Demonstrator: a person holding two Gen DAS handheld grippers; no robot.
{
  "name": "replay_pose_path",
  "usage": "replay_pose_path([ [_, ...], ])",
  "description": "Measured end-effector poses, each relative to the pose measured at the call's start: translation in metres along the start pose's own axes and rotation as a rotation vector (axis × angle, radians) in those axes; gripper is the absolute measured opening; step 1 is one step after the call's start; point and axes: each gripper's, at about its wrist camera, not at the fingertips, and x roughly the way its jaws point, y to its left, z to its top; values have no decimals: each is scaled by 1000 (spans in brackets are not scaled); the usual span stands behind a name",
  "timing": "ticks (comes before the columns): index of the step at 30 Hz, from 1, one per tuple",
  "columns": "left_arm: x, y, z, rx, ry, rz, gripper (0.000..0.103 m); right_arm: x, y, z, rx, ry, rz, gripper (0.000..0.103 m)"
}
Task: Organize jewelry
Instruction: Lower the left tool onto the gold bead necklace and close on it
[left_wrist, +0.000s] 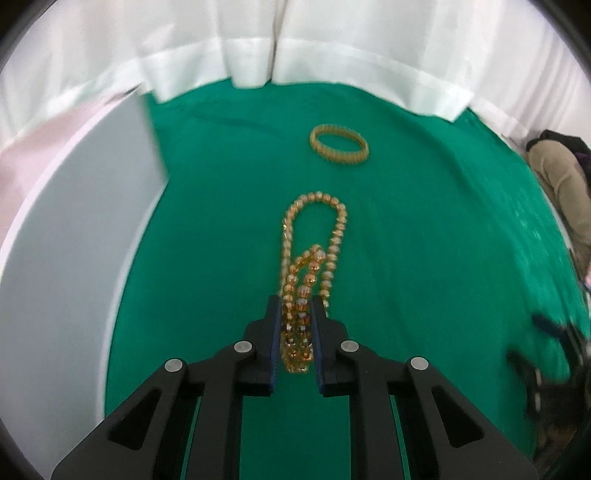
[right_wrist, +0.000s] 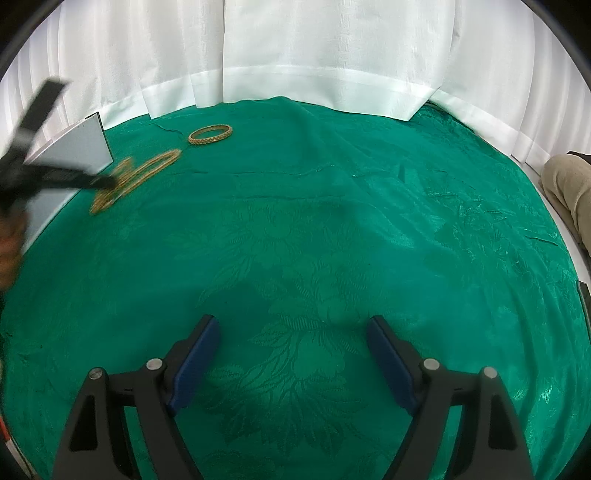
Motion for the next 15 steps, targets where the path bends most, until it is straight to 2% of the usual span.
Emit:
replay_pose_path([
  [3, -29, 9, -36, -38, 9, -13, 13, 0, 0, 0, 0, 0, 0, 84],
  [6, -50, 10, -60, -34, -15, -1, 14, 0, 0, 0, 0, 0, 0, 84],
  [12, -42, -7, -69, 19, -39, 45, 18, 0, 0, 0, 0, 0, 0, 84],
  [13, -41, -9, -70, 23, -43, 52, 35, 0, 0, 0, 0, 0, 0, 84],
  [14, -38, -11, -70, 28, -53, 72, 60, 0, 0, 0, 0, 0, 0, 84],
  [15, -37, -12, -70, 30, -66, 91, 71, 0, 0, 0, 0, 0, 0, 84],
])
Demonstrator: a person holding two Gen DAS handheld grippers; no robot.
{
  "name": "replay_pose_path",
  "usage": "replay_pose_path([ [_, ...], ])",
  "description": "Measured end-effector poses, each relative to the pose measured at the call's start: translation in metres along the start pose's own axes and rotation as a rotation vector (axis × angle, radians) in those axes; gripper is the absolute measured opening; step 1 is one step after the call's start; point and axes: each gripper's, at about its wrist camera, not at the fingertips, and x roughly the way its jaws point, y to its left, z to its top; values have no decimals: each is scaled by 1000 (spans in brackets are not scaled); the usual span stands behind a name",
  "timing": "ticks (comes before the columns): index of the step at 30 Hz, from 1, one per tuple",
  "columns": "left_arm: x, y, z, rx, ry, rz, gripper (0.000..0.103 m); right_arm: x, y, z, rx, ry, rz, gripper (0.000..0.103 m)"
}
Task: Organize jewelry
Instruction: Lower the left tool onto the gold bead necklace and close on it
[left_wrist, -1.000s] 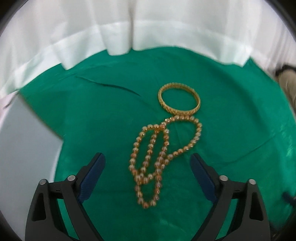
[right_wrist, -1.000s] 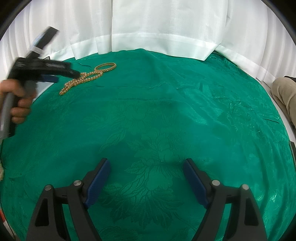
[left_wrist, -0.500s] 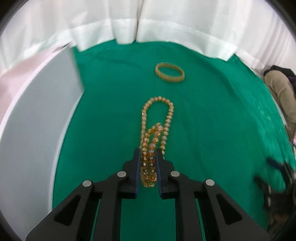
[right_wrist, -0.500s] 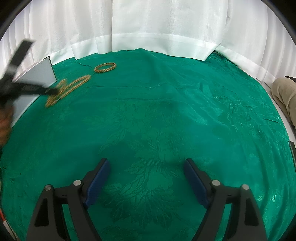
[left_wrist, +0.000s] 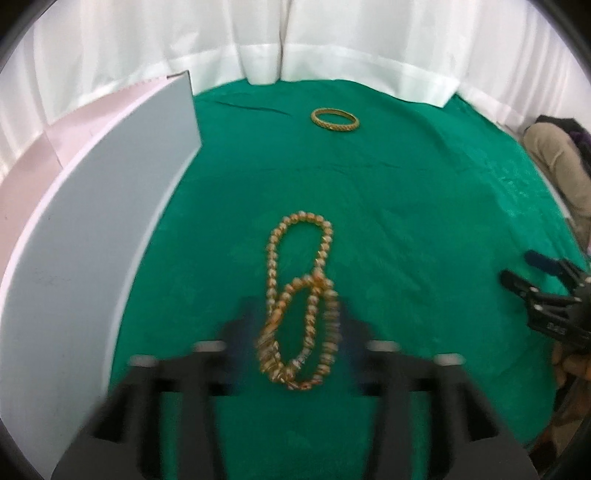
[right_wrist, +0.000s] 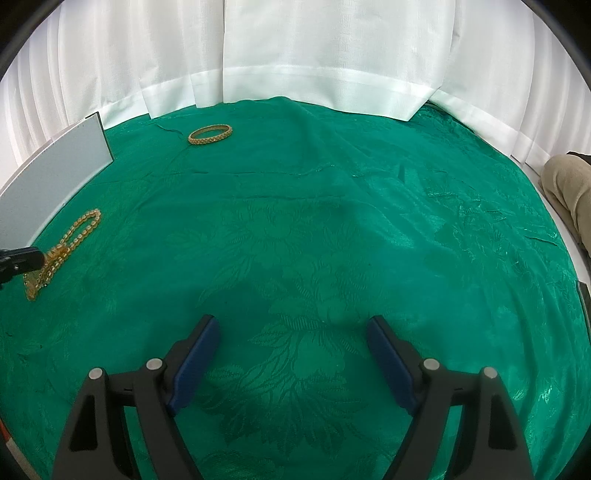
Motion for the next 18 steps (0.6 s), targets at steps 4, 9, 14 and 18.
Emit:
replay_pose_path([
  [4, 6, 1, -5, 4, -37, 82, 85, 0, 0, 0, 0, 0, 0, 84],
  [9, 20, 24, -9, -109, -16, 50, 99, 0, 0, 0, 0, 0, 1, 84],
  [14, 22, 32, -14, -128, -41, 29, 103, 0, 0, 17, -24, 127, 52, 84],
  [18, 23, 32, -16, -132, -48, 29, 103, -5, 5, 78, -68, 74, 154, 84],
])
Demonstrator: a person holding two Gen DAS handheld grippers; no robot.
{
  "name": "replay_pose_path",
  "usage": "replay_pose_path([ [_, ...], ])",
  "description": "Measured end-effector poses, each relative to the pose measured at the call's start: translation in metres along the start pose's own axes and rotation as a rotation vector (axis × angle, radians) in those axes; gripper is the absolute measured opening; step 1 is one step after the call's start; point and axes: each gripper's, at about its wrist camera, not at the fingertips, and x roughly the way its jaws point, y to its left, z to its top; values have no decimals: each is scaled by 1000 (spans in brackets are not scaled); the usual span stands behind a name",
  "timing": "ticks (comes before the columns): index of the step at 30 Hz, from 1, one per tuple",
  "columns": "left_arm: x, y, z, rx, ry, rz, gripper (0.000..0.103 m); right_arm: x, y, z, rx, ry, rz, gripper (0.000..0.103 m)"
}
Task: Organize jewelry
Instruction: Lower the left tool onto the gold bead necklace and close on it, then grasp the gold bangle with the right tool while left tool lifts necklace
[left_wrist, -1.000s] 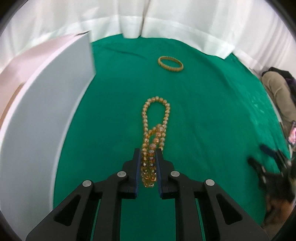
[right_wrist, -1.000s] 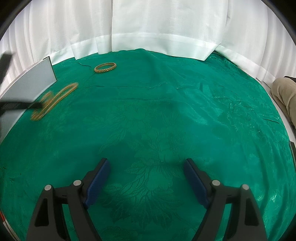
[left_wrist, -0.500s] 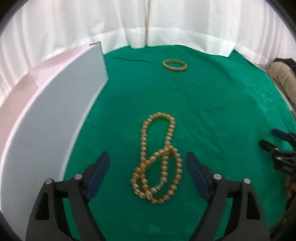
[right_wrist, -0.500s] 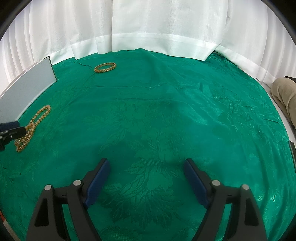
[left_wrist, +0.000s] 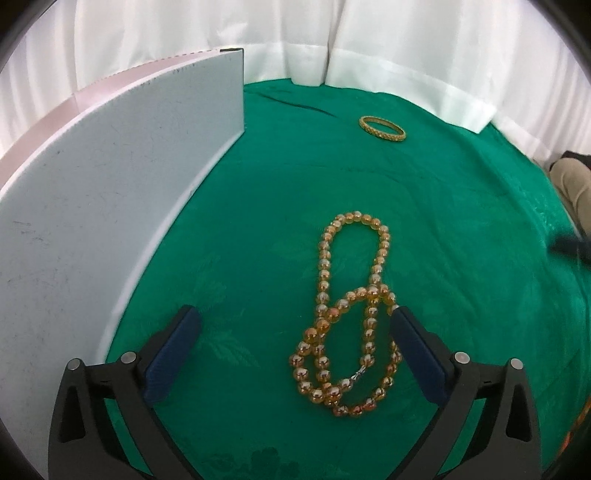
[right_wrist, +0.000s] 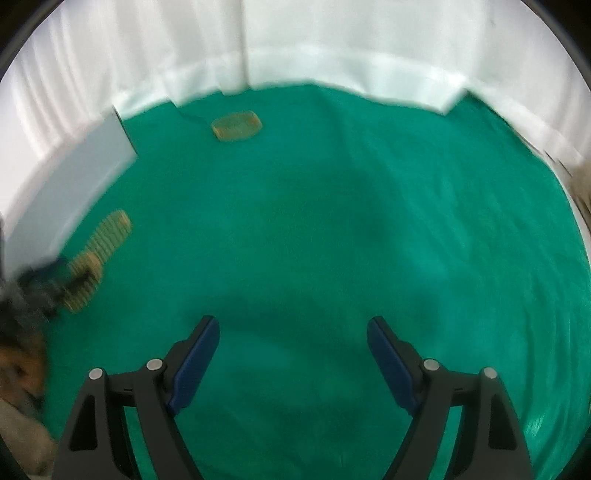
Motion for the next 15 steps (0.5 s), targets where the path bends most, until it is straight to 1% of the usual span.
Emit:
replay_pose_path([
  [1, 0, 0, 0, 0, -1, -2, 103, 1, 2, 17, -20, -22, 7, 84],
  [3, 1, 1, 0, 0, -2, -5, 103, 12, 8, 62, -67, -82, 43, 84],
  [4, 1, 1, 1, 0, -2, -5, 103, 20, 11, 79, -80, -92, 63, 84],
  [6, 2, 2, 1, 0, -3, -6, 103, 49, 21, 121, -109, -88, 108, 84],
  [8, 2, 2, 1, -1, -3, -7, 103, 80, 36, 150, -147, -54, 128, 83],
  [10, 3, 2, 1, -1, -3, -7, 103, 108, 54, 167, -201, -9, 123, 83],
  [12, 3, 2, 1, -1, -4, -7, 103, 136, 74, 176, -263, 18, 67, 80],
  [13, 2, 1, 1, -1, -4, -7, 102, 145, 81, 178, -281, 31, 57, 75],
  [14, 3, 2, 1, -1, -4, -8, 102, 155, 85, 178, -290, 52, 56, 66],
  [15, 3, 1, 1, 0, -4, -8, 102, 164, 87, 177, -287, 84, 59, 59],
])
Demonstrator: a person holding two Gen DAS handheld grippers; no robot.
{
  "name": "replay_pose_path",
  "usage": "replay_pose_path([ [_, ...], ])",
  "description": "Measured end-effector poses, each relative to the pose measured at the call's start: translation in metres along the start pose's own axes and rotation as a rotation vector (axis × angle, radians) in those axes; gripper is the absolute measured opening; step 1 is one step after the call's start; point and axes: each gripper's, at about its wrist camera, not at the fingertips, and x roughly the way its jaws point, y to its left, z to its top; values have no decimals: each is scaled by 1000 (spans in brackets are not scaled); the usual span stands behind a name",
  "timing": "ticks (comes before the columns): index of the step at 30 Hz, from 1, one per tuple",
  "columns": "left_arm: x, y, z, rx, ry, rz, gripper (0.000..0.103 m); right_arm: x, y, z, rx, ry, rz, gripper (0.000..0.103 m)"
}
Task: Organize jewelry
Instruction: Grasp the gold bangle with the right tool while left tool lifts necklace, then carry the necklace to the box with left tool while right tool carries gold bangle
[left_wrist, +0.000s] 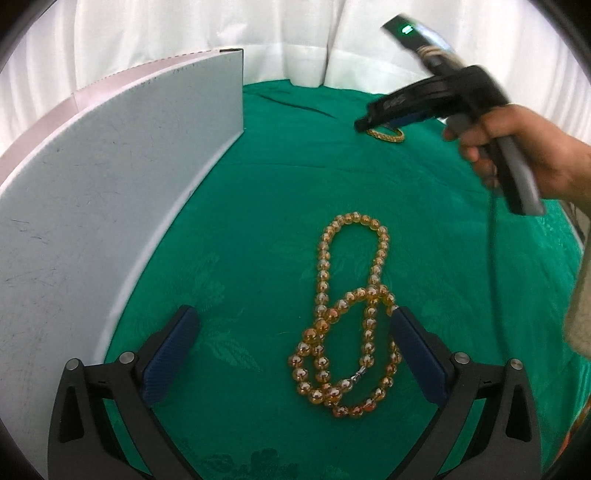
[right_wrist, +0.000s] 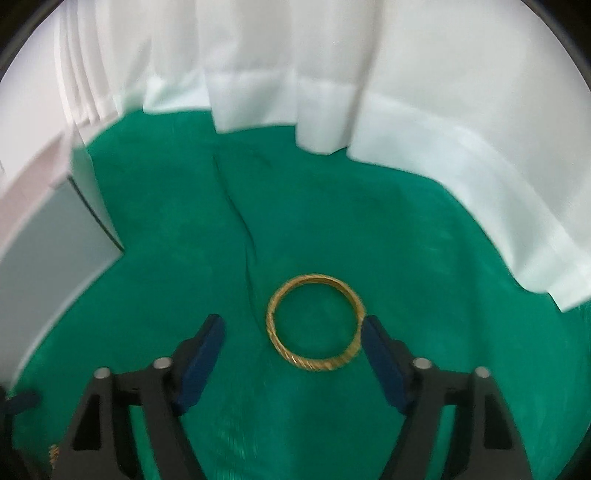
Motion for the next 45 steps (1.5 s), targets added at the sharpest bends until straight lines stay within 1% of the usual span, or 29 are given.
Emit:
replay_pose_path([
  [1, 0, 0, 0, 0, 0, 0, 102, 7, -2, -1, 16, 30, 8, 46],
  [2, 0, 0, 0, 0, 0, 0, 103, 4, -2, -3, 31, 5, 11, 37],
  [3, 1, 0, 0, 0, 0, 0, 103, 3, -5, -5, 55, 17, 25, 28],
  [4, 0, -1, 0, -2, -1, 1, 103, -1, -8, -6, 65, 23, 29, 14],
  [5, 0, -1, 0, -2, -1, 2, 102, -5, -9, -11, 71, 40, 38, 9],
  [7, 0, -1, 0, -3, -1, 2, 102, -13, -8, -22, 73, 61, 45, 5],
  [10, 0, -1, 0, -3, -1, 2, 102, -30, -8, -51, 81, 77, 80, 5],
  [13, 0, -1, -1, -3, -2, 2, 102, -56, -2, -86, 79, 65, 115, 5],
  [15, 1, -1, 0, -3, -2, 2, 102, -66, -1, -102, 93, 58, 143, 5],
  [18, 1, -1, -1, -4, -2, 2, 102, -88, 1, -136, 142, 43, 197, 5],
  [21, 1, -2, 0, 1, 6, 3, 102, -113, -2, -170, 235, 11, 277, 5],
  [23, -1, -6, 0, 20, 34, -4, 101, -129, -2, -187, 284, -16, 319, 5],
  [24, -4, -8, -2, 27, 60, -23, 99, -134, 0, -194, 299, -27, 330, 5],
  [25, -6, -10, -4, 40, 66, -24, 88, -144, 1, -202, 316, -44, 346, 5],
  [26, -10, -14, -6, 66, 63, -15, 65, -151, 2, -208, 328, -57, 357, 5],
  [27, -14, -20, -9, 103, 59, -8, 49, -159, 2, -217, 345, -71, 369, 5],
  [28, -16, -23, -9, 119, 60, -17, 19, -166, 1, -224, 362, -82, 381, 5],
  [29, -18, -23, -9, 117, 71, -38, 17, -172, 1, -232, 377, -91, 389, 5],
  [31, -23, -13, -5, 30, 103, -138, 15, -177, 6, -239, 391, -104, 389, 5],
  [32, -29, -7, -2, -25, 109, -197, 13, -181, 6, -243, 403, -111, 392, 5],
  [33, -38, -1, 2, -66, 98, -234, 12, -184, 5, -245, 411, -118, 397, 5],
  [37, -87, 12, 18, -143, 10, -313, 12, -198, 1, -237, 411, -161, 393, 5],
  [39, -122, 18, 29, -173, -51, -343, 12, -207, 2, -234, 405, -182, 392, 5],
  [42, -172, 30, 43, -206, -124, -382, 12, -222, 6, -221, 381, -220, 396, 5],
  [43, -186, 34, 45, -213, -140, -386, 9, -227, 11, -213, 368, -234, 405, 5],
  [44, -206, 39, 49, -219, -167, -392, 4, -234, 15, -204, 350, -251, 412, 5],
  [45, -229, 45, 55, -224, -200, -397, 4, -239, 19, -198, 336, -263, 415, 5],
])
